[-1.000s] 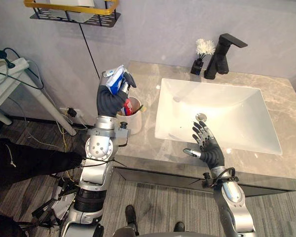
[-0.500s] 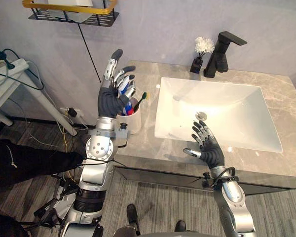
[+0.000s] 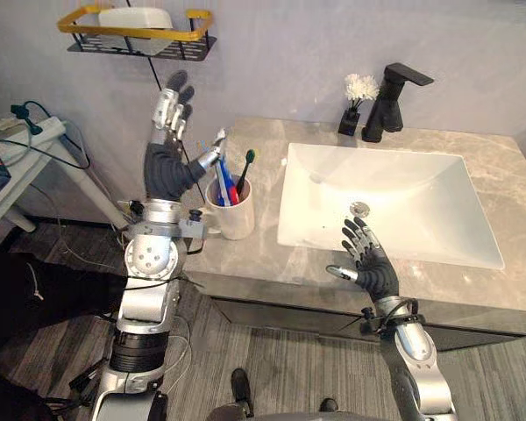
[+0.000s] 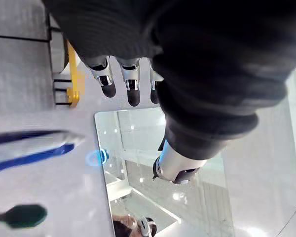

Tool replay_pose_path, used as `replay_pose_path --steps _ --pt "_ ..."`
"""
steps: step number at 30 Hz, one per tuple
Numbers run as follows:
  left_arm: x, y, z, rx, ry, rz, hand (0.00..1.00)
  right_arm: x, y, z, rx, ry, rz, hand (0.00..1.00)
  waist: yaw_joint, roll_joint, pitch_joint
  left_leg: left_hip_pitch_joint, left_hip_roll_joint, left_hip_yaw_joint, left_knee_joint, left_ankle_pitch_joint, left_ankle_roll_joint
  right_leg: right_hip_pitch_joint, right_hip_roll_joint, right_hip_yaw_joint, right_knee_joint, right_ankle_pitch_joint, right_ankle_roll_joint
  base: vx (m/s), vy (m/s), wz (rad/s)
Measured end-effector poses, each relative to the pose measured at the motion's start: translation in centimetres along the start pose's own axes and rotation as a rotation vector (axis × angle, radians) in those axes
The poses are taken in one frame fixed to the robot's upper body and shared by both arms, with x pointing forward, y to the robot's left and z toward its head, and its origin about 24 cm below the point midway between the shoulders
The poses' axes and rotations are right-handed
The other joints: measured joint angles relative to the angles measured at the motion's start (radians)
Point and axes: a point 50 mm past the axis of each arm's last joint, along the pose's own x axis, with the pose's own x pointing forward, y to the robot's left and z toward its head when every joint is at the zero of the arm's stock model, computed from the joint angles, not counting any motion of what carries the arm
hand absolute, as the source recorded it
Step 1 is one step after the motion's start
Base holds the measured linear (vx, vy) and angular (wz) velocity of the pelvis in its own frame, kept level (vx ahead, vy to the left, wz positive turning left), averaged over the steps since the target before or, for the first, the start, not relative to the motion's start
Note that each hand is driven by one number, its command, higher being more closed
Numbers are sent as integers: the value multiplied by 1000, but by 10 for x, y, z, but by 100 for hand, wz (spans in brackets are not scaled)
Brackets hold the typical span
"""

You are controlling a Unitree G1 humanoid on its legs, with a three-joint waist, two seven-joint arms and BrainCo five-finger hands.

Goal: Organize washtable

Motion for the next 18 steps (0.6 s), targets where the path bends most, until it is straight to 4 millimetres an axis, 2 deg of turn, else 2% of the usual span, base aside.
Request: replay_pose_path --steps 3,5,6,9,14,18 --pt "2 7 16 30 -81 8 0 0 -2 0 -3 0 -5 0 2 10 -6 0 0 -9 0 0 0 2 0 -12 -3 -1 -1 -22 22 12" --pt "2 11 25 36 -120 19 0 0 -2 0 -4 1 -5 0 15 13 -9 2 -1 -12 0 1 0 10 -1 -15 -6 -1 -1 5 14 5" --pt "-1 14 33 33 -150 28 100 -1 -2 -1 -3 4 -6 0 19 13 -9 7 -2 -17 0 1 0 21 -1 -18 -10 -1 0 30 7 7" --pt "-17 21 44 39 -190 48 100 -3 -3 -2 -3 12 -12 0 24 17 -14 14 -8 -39 0 1 0 39 -2 -43 -18 -4 1 9 1 23" --pt "-50 29 27 21 -44 68 100 -3 -6 -3 -2 16 -31 0 57 24 -35 13 -16 -68 0 1 0 55 -4 -73 -17 -14 6 3 -1 19" --pt "-79 28 11 -37 98 116 100 -3 -4 -7 17 24 -39 0 55 17 -40 10 -17 -73 0 2 1 55 -4 -78 -17 -14 6 -5 2 3"
